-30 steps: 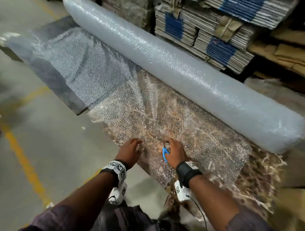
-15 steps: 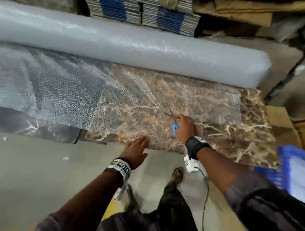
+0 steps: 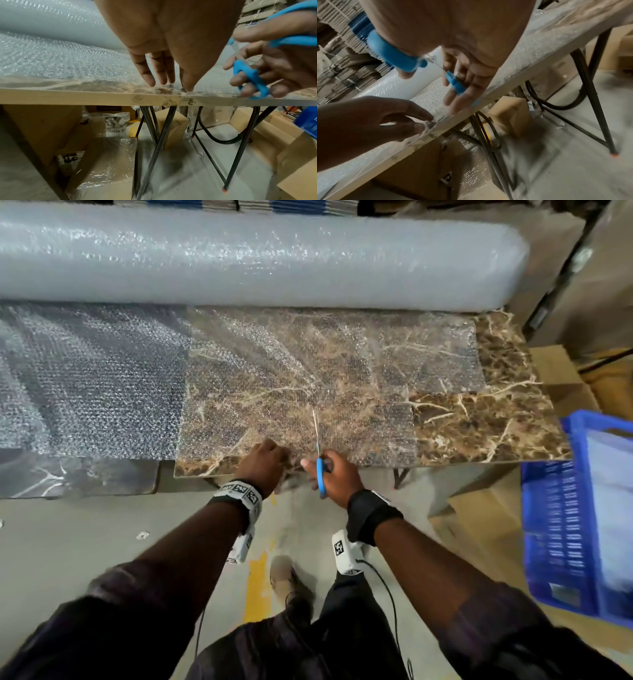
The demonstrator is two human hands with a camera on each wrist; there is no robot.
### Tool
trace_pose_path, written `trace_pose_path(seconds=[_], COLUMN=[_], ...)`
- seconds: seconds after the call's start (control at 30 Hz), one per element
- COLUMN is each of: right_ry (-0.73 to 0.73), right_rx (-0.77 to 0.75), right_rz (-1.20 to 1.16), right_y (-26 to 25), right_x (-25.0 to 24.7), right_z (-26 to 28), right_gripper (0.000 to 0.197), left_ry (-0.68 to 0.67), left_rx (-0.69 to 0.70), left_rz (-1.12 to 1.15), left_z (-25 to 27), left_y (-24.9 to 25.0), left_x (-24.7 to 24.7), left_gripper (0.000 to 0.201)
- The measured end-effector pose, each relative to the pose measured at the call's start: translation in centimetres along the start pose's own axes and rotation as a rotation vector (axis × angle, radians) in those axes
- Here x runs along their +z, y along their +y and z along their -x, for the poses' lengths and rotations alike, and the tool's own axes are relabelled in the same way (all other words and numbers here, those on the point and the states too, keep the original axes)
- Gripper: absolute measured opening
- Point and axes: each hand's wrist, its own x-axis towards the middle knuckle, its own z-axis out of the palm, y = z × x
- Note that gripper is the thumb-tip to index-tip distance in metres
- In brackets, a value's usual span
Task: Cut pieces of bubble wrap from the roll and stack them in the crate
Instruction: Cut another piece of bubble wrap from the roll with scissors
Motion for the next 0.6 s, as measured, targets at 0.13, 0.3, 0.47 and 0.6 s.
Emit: trace_pose_path(seconds=[0.13, 0.3, 0.47, 0.6], right_ry=[-0.154, -0.248, -0.312, -0.285], right_rx=[0.179, 0.218, 0.207, 0.208], right_rz=[-0.195, -0.256, -0.200, -0.201], right_y=[0.7, 2.7, 3.4, 3.8], right_x=[0.6, 1.3, 2.1, 2.2], right_z=[2.2, 5.2, 6.7, 6.9], right_gripper=[0.047, 0.031, 0.050, 0.063], left_ry=[-0.030, -0.043, -0.046, -0.040], left_rx=[-0.042, -0.004, 0.011, -0.026], left_rz=[0.082, 0.100, 0.080, 0.109], left_z=[-0.8, -1.3, -1.8, -1.9], left_y=[-0.1, -0.4, -0.6, -0.6], left_x=[0.0, -0.1, 0.2, 0.4], left_gripper=[0.016, 0.011, 0.013, 0.019])
